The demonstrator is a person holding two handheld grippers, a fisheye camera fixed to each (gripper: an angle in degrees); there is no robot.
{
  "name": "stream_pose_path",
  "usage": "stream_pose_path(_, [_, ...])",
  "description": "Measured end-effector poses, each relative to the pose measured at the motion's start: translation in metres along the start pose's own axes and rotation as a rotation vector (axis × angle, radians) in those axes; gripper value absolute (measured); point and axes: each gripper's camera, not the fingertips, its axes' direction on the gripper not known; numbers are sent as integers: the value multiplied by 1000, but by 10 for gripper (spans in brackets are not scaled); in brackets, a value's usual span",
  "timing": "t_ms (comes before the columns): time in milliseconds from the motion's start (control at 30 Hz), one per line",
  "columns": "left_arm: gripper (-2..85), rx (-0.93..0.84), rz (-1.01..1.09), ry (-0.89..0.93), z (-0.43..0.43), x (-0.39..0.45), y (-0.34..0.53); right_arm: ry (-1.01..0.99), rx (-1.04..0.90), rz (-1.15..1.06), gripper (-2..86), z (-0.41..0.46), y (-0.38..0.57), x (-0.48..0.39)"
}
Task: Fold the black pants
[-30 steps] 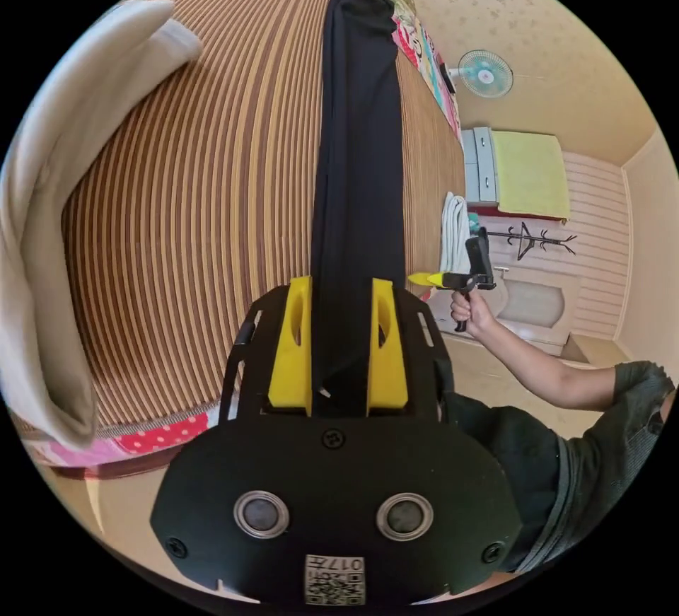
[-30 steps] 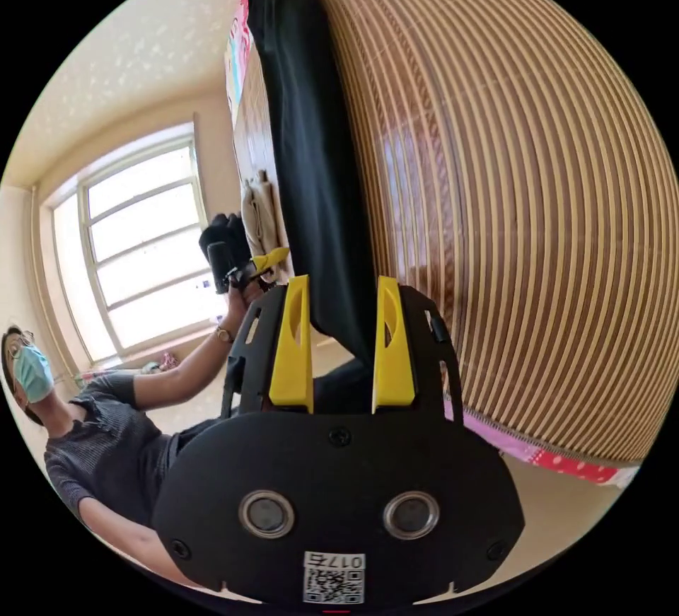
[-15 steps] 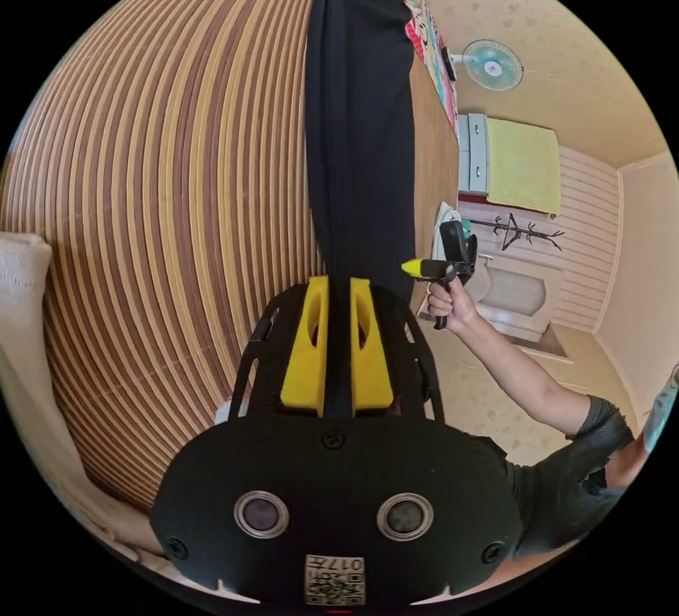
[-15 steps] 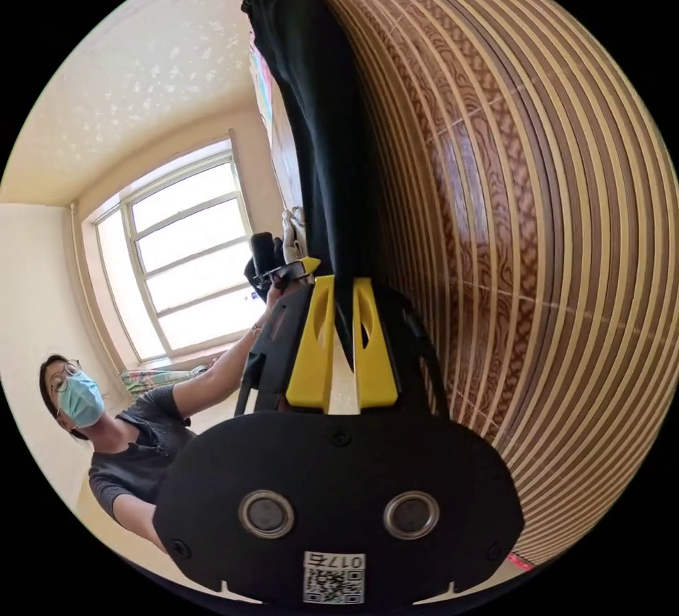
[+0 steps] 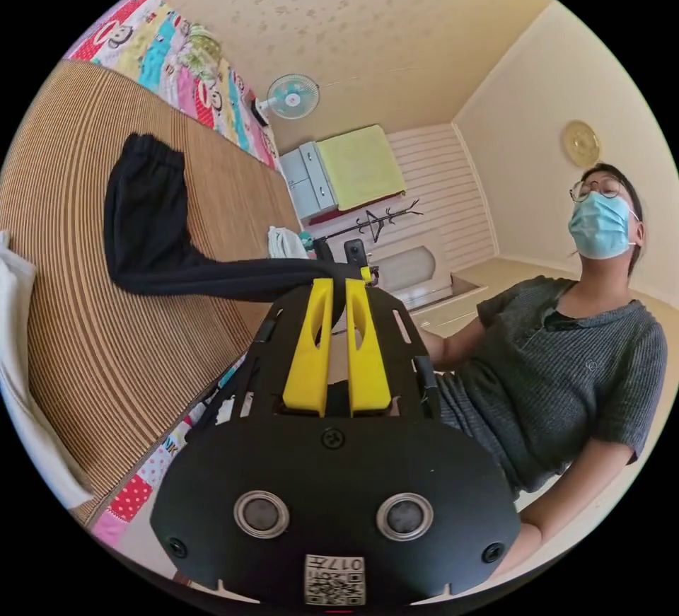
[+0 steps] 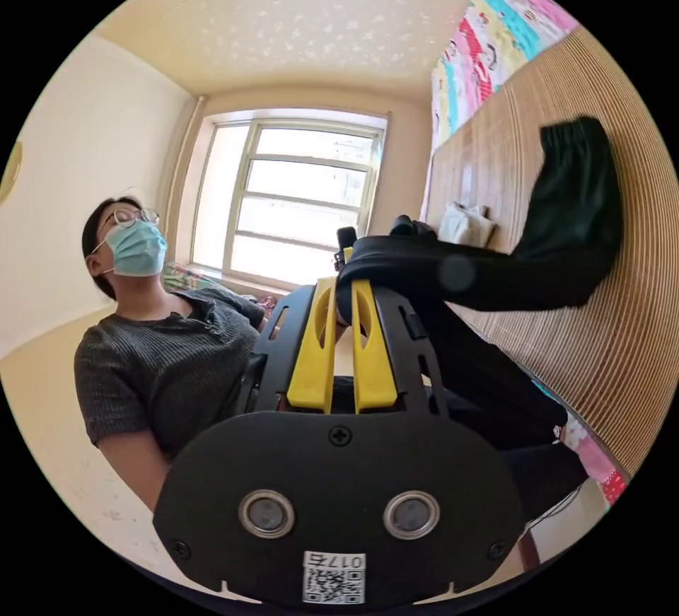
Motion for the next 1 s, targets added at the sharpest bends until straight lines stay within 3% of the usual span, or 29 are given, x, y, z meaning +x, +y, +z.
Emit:
stream_pose_path(267, [35,60,534,77,-9,207,-84,-8,-3,-579,18,8,-37,-201])
stream_pose_path(400, [28,100,557,-17,-1,249,-119,190,44,-569,16,2,-57,-223])
stream_pose_path(500, [27,108,439,-153,16,222,-150,370,81,-448,14,-2,-84,-189])
stream_pose_path(567, [27,88,340,-250,28,188,-169,374,66,-264,13,-6,-111,-133])
stream_pose_path(767, [35,52,69,-374,44,53,-202,381,24,-80,14,8,-145,-22])
stream_pose_path(1000, [40,-134,-76,-525,87,-36,-127,541,-98,87,17,43,-84,66])
